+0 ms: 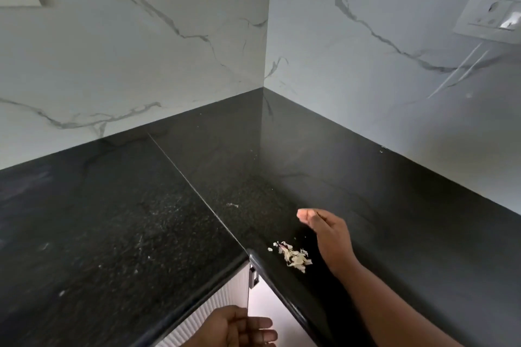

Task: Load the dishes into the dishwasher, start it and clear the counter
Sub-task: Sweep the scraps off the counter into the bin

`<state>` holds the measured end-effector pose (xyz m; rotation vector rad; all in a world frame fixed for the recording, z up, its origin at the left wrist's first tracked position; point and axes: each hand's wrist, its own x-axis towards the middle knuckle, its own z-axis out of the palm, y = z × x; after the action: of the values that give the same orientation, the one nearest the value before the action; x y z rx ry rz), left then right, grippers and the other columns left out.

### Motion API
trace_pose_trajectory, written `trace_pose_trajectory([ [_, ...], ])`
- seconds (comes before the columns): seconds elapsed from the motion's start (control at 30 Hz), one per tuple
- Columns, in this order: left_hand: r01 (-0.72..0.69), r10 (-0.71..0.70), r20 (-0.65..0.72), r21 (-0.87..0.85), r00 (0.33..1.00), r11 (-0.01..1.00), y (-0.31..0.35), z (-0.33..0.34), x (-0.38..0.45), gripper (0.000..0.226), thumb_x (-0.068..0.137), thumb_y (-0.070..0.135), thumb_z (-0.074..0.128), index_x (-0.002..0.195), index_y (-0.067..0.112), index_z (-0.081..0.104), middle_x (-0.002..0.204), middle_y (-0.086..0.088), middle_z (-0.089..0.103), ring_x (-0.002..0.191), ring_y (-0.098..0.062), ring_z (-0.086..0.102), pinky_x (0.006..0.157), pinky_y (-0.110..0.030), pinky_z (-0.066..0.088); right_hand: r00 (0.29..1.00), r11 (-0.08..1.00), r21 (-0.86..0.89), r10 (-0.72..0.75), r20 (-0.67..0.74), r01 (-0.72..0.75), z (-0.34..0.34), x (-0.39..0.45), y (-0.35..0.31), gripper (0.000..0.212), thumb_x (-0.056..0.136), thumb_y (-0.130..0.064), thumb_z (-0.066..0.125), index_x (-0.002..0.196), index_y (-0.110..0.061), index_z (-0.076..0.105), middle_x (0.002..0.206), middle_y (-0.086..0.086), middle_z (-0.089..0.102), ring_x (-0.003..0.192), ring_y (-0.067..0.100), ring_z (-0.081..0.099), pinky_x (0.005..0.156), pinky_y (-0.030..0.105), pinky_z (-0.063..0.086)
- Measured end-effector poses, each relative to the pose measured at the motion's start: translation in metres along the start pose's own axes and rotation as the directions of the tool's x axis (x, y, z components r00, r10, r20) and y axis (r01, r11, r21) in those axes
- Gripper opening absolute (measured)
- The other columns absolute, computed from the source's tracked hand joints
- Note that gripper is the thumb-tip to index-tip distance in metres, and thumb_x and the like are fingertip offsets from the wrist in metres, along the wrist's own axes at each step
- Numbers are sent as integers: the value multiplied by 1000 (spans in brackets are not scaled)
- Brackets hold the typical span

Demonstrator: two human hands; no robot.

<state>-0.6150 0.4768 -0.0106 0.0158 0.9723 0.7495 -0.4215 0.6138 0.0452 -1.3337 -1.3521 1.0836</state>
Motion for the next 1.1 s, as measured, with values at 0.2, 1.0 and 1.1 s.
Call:
trace_pose_trajectory([
  [0.2,209,-236,76,259,969,943,12,20,45,50,83,21,41,106,-17,66,115,-32,64,97,-43,67,83,-44,56,909,702,-642,-17,416,307,1,9,17,48,102,-35,44,146,-16,42,157,0,29,148,12,14,117,22,4],
  [1.0,145,-183,208,189,961,971,24,10,79,66,76,70,56,101,12,77,103,-7,73,88,-19,71,67,-28,56,860,323,-799,-258,441,507,69,-106,19,53,56,-33,93,104,-21,77,116,-5,70,112,8,63,98,23,43],
  [1.1,146,-175,120,219,977,965,22,6,83,67,75,72,52,91,13,80,100,-7,74,88,-21,73,67,-30,58,809,266,-784,-378,451,561,71,-114,23,28,76,-29,78,103,-24,77,117,-8,69,114,7,62,110,23,27],
])
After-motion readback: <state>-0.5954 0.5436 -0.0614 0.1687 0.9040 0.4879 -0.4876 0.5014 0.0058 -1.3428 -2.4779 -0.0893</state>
